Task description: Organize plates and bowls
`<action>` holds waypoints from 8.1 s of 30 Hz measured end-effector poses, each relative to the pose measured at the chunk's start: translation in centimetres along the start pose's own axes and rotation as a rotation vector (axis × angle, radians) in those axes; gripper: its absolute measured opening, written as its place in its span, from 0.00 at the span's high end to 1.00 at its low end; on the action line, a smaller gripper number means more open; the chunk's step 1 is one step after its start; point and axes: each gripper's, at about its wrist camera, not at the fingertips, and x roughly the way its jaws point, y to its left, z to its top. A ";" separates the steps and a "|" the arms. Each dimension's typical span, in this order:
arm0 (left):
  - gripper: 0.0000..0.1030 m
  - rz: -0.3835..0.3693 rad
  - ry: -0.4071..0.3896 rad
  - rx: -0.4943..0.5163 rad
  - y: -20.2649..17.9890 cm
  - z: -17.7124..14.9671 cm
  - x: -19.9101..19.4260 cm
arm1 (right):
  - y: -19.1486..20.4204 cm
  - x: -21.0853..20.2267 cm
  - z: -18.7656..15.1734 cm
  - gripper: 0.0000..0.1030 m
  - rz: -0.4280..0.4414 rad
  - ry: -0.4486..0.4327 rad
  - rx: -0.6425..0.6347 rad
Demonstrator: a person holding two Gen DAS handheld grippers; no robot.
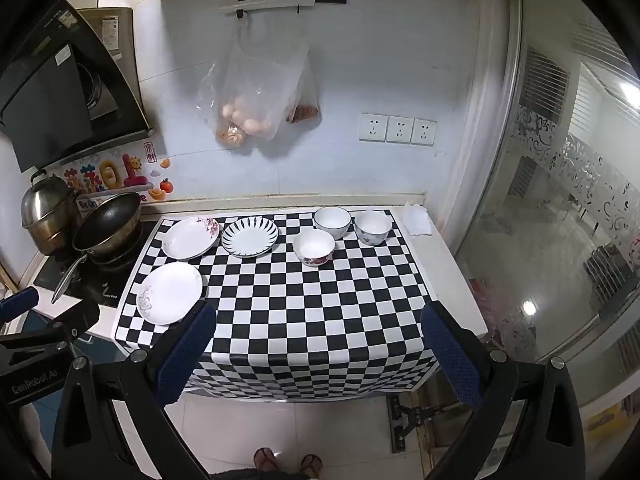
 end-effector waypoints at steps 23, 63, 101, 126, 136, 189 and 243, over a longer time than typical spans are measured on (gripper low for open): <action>0.00 -0.005 -0.005 -0.023 0.7 0.5 0.1 | 0.2 0.3 0.6 0.00 -0.007 -0.007 0.012; 0.00 -0.015 -0.013 -0.014 0.8 1.9 -0.5 | 1.0 -0.3 0.1 0.00 -0.007 0.007 0.012; 0.00 -0.018 -0.001 -0.028 1.8 1.4 1.4 | 1.1 1.5 0.3 0.00 0.021 0.034 0.045; 0.02 0.020 0.500 -0.434 24.5 -2.4 35.4 | 21.5 42.5 -2.8 0.02 0.369 0.572 -0.027; 0.41 0.014 0.648 -0.398 24.4 -1.3 46.8 | 25.8 55.2 -3.2 0.21 0.495 0.786 -0.026; 0.63 -0.241 0.765 0.049 1.9 2.6 48.8 | -0.1 57.0 -5.2 0.80 0.325 0.835 0.224; 0.77 0.032 0.589 -0.701 25.0 11.2 58.1 | 33.9 79.0 13.1 0.84 0.696 0.876 -0.467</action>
